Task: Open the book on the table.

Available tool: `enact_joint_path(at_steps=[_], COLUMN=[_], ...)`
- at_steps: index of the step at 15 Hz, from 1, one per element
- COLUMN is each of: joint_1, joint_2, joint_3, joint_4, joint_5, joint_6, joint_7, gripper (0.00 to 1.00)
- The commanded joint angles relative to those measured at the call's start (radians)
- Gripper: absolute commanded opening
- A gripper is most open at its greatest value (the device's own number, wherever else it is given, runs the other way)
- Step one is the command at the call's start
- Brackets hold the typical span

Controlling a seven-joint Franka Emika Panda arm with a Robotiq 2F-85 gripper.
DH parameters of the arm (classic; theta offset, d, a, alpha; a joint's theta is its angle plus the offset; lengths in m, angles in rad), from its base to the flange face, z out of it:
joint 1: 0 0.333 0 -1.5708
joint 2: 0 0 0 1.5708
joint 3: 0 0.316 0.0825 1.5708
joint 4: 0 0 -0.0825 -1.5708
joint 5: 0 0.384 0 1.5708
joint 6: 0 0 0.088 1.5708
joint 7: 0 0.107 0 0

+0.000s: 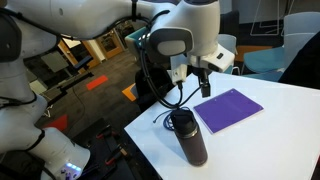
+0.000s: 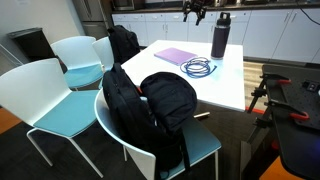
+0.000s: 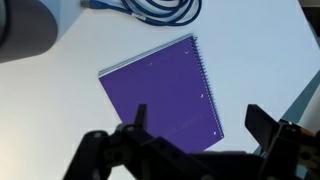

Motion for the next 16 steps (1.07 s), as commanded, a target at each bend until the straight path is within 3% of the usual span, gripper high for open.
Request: enact_joint_path(at_steps=[1,7,14,16], joint_1=[-0.036,-0.091,-0.159,-0.158], joint_2=[0.091,0.289,0.472,0.497], joint_3=[0.018,0.05,0.139,0.132], joint_4=[0.139,0.423,0.611,0.622], joint_5=[0.009,-0.01,0.022,0.048], joint_6=[-0.098,-0.248,-0.162,-0.105], joint_7=[0.036,0.015,-0.008,0.023], gripper=[1.0,1.0,1.0,1.0])
